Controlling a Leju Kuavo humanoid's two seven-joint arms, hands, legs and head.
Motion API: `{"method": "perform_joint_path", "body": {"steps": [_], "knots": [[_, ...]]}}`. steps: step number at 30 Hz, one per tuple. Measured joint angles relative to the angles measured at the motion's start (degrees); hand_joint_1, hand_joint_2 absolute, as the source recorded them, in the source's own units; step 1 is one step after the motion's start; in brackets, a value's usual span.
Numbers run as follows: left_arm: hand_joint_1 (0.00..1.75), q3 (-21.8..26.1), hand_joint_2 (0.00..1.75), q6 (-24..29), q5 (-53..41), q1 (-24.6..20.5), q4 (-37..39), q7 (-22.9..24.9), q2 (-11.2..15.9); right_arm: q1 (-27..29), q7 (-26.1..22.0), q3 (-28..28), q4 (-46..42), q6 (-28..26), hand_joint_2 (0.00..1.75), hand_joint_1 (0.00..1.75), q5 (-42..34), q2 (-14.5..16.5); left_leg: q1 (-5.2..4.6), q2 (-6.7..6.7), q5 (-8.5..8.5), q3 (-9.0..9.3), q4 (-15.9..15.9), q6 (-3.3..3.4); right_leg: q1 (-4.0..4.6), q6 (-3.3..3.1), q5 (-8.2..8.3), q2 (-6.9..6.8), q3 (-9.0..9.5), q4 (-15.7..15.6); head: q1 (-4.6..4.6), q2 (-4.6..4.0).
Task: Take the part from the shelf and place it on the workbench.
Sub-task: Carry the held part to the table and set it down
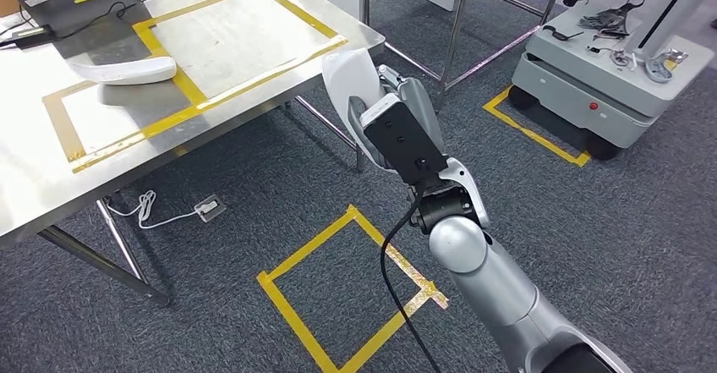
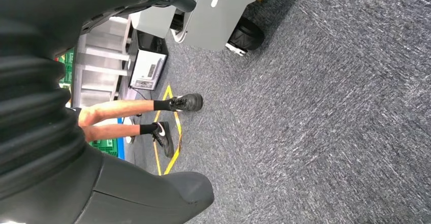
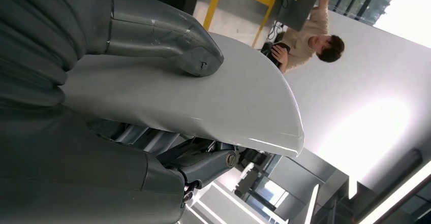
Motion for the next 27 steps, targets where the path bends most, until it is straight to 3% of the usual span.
{"method": "perform_joint_path", "body": {"steps": [5,7,8,10,11,12,13,15,16,18,22,23,25,27], "knots": [[0.00,0.03,1.75,0.01,0.03,0.00,-0.01,-0.12,0.03,-0.02,-0.01,-0.01,-0.08,0.02,1.75,1.75,0.11,0.05,-0.01,0.02,0.05,-0.20,-0.11,0.78,-0.14,0.64,0.09,-0.03,0.03,-0.18,0.00,0.00],[0.00,0.03,1.75,0.02,0.04,-0.04,-0.02,-0.15,-0.07,-0.13,-0.03,-0.03,-0.23,0.03,1.75,1.75,0.15,0.09,0.38,0.14,0.41,0.25,-0.79,1.31,-0.09,0.99,-0.96,0.03,-0.66,1.35,0.03,0.00],[0.00,0.03,1.75,0.02,0.04,-0.06,-0.03,-0.17,-0.11,-0.20,-0.05,-0.04,-0.30,0.04,1.75,1.75,0.16,0.09,0.61,0.22,0.57,0.54,-1.04,1.51,-0.10,1.15,-2.28,0.06,-1.79,3.80,0.04,0.00],[0.00,0.04,1.75,0.03,0.04,-0.09,-0.03,-0.20,-0.14,-0.22,-0.05,-0.05,-0.30,0.08,1.75,1.75,0.16,0.09,0.67,0.29,0.53,0.60,-1.05,1.66,-0.31,1.43,-5.64,0.09,-5.58,11.56,0.05,0.00],[0.00,0.05,1.75,0.03,0.04,-0.07,-0.03,-0.21,-0.14,-0.16,-0.04,-0.06,-0.29,0.09,1.75,1.75,0.15,0.08,0.69,0.29,0.45,0.62,-1.00,1.63,-0.45,1.58,-6.63,0.08,-7.38,14.91,0.05,0.00],[0.00,0.05,1.75,0.03,0.04,-0.06,-0.03,-0.21,-0.15,-0.10,-0.02,-0.07,-0.28,0.09,1.75,1.75,0.15,0.07,0.73,0.27,0.31,0.68,-0.94,1.52,-0.59,1.70,-6.57,0.07,-8.34,16.42,0.04,0.00],[0.00,0.05,1.75,0.03,0.04,-0.05,-0.02,-0.21,-0.17,-0.07,-0.02,-0.07,-0.29,0.09,1.75,1.75,0.15,0.05,0.83,0.23,0.10,0.82,-0.84,1.33,-0.70,1.78,-5.36,0.05,-8.06,15.46,0.04,0.00],[0.00,0.07,1.75,0.03,0.03,-0.04,-0.02,-0.22,-0.21,-0.08,-0.03,-0.07,-0.30,0.09,1.75,1.75,0.15,0.05,1.13,0.15,-0.54,1.22,-0.48,0.73,-0.89,1.92,-1.46,-0.16,-4.58,8.04,0.04,0.00],[0.00,0.07,1.75,0.03,-0.01,-0.06,-0.02,-0.25,-0.17,-0.12,-0.04,-0.07,-0.30,0.11,1.75,1.75,0.15,0.04,1.14,0.11,-0.90,1.29,-0.19,0.33,-0.80,1.84,-0.25,-0.28,-2.73,4.37,0.08,0.00],[0.00,0.07,1.75,0.02,-0.18,-0.11,-0.03,-0.25,-0.09,-0.10,-0.03,-0.07,-0.30,0.12,1.75,1.75,0.15,-0.01,0.99,0.08,-1.35,1.29,0.00,-0.50,-0.59,1.15,0.00,-0.30,-1.07,1.03,-0.03,0.00],[0.00,0.07,1.75,-0.01,-0.47,-0.26,-0.04,-0.23,-0.12,-0.09,-0.04,-0.15,-0.42,0.07,1.75,1.75,0.16,-0.16,1.10,0.02,-2.26,1.24,0.61,-1.90,-0.52,-0.72,-0.53,0.11,-0.59,0.67,-0.31,0.00],[0.00,0.06,1.75,-0.02,-0.51,-0.34,-0.03,-0.23,-0.14,-0.15,-0.06,-0.19,-0.46,0.07,1.75,1.75,0.16,-0.16,1.12,-0.10,-3.23,0.23,2.67,-2.05,-0.60,-1.10,-0.65,0.13,-0.28,0.49,-0.41,0.00],[0.00,0.05,1.75,-0.06,-0.60,-0.38,-0.01,-0.21,-0.13,-0.18,-0.07,-0.24,-0.48,0.08,1.75,1.75,0.16,-0.17,1.08,-0.34,-5.65,-3.83,9.75,-2.08,-0.50,-1.67,-1.03,0.17,0.22,0.40,-0.58,0.00],[0.00,0.05,1.75,-0.13,-0.65,-0.28,0.01,-0.16,-0.09,-0.11,-0.05,-0.24,-0.48,0.09,1.75,1.75,0.15,-0.17,1.03,-0.47,-6.22,-7.74,15.14,-2.01,-0.31,-1.94,-1.47,0.38,0.61,0.47,-0.60,0.00]]}}
